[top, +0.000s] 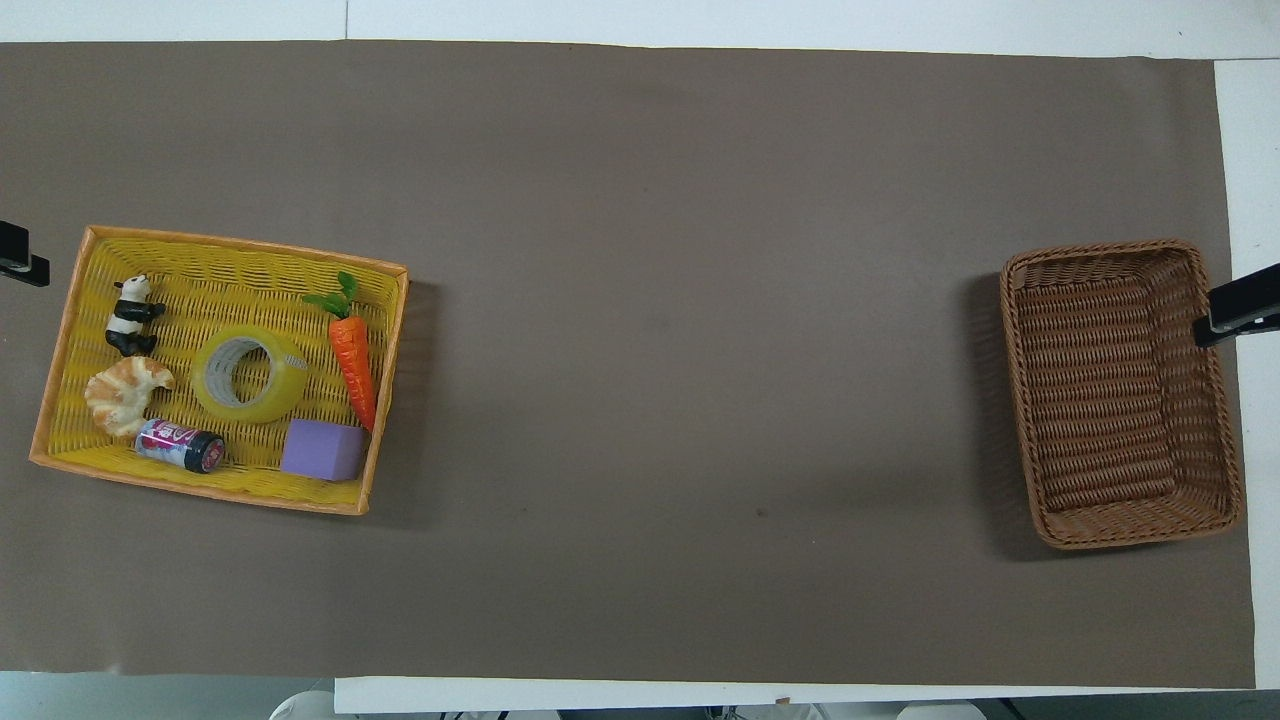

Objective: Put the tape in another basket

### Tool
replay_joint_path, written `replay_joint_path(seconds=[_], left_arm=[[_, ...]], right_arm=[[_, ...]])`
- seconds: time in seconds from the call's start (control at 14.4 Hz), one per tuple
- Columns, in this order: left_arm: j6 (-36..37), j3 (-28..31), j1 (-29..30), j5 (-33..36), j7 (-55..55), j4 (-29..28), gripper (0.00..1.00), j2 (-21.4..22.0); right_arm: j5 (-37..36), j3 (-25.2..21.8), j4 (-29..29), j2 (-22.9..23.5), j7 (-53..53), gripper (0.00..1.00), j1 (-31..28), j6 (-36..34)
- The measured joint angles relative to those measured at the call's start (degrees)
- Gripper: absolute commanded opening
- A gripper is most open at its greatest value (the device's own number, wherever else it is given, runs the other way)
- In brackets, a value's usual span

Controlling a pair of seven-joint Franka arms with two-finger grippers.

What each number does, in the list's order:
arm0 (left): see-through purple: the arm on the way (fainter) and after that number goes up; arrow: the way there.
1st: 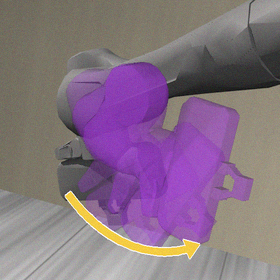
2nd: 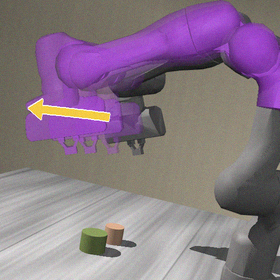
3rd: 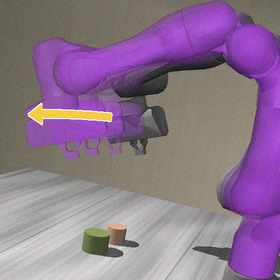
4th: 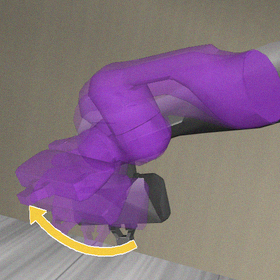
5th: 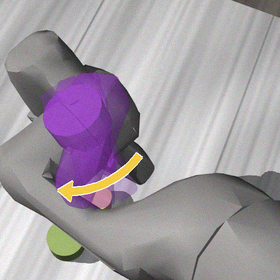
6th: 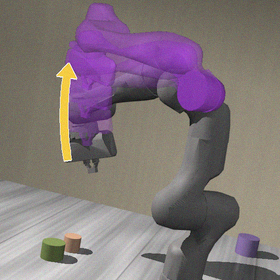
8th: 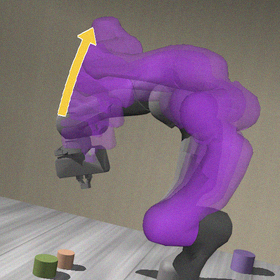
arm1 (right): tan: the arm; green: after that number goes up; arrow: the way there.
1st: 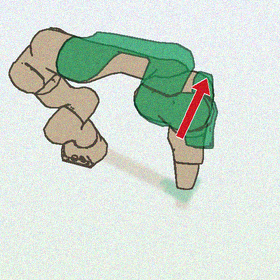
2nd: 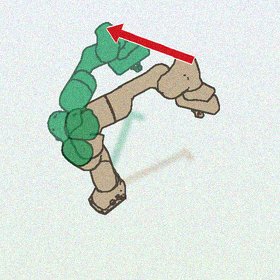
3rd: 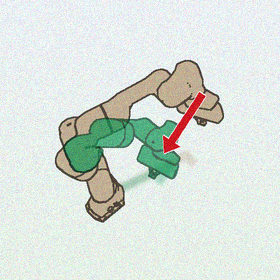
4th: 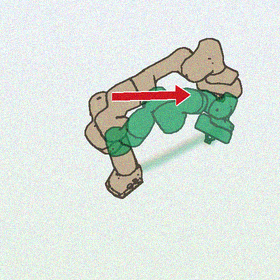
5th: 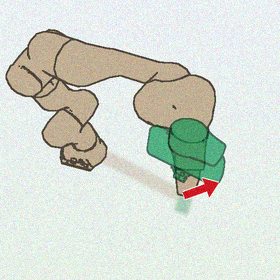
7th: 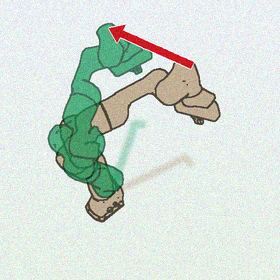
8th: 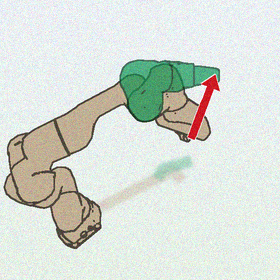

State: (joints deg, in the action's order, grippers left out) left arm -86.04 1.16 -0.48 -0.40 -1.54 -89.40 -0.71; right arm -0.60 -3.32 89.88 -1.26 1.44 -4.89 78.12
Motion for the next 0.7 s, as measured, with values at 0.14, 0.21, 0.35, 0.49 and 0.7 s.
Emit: replay_joint_path(seconds=[0.14, 0.21, 0.35, 0.49, 0.7], left_arm=[[0.0, -0.06, -0.02, 0.0, -0.02, -0.04, 1.0, 0.0], [0.0, -0.07, -0.02, 0.0, -0.02, -0.05, 1.0, 0.0], [0.12, -0.05, -0.02, 0.0, -0.17, -0.06, 1.0, 0.0], [0.2, -0.03, 0.0, 0.0, -0.37, -0.63, 1.0, 0.14], [-10.18, -0.02, -0.03, 0.01, -0.38, -9.15, 1.0, 2.9]], right_arm=[[0.0, 0.0, 0.0, 0.0, 0.0, 1.0, 0.0, 0.0], [0.0, 0.0, 0.0, 0.0, 0.0, 1.0, 0.0, 0.0], [0.0, 0.0, 0.0, 0.0, 0.0, 1.0, 0.0, 0.0], [0.0, 0.0, 0.0, 0.0, 0.0, 1.0, 0.0, 0.0], [0.0, 0.0, 0.0, 0.0, 0.0, 1.0, 0.0, 0.0]])
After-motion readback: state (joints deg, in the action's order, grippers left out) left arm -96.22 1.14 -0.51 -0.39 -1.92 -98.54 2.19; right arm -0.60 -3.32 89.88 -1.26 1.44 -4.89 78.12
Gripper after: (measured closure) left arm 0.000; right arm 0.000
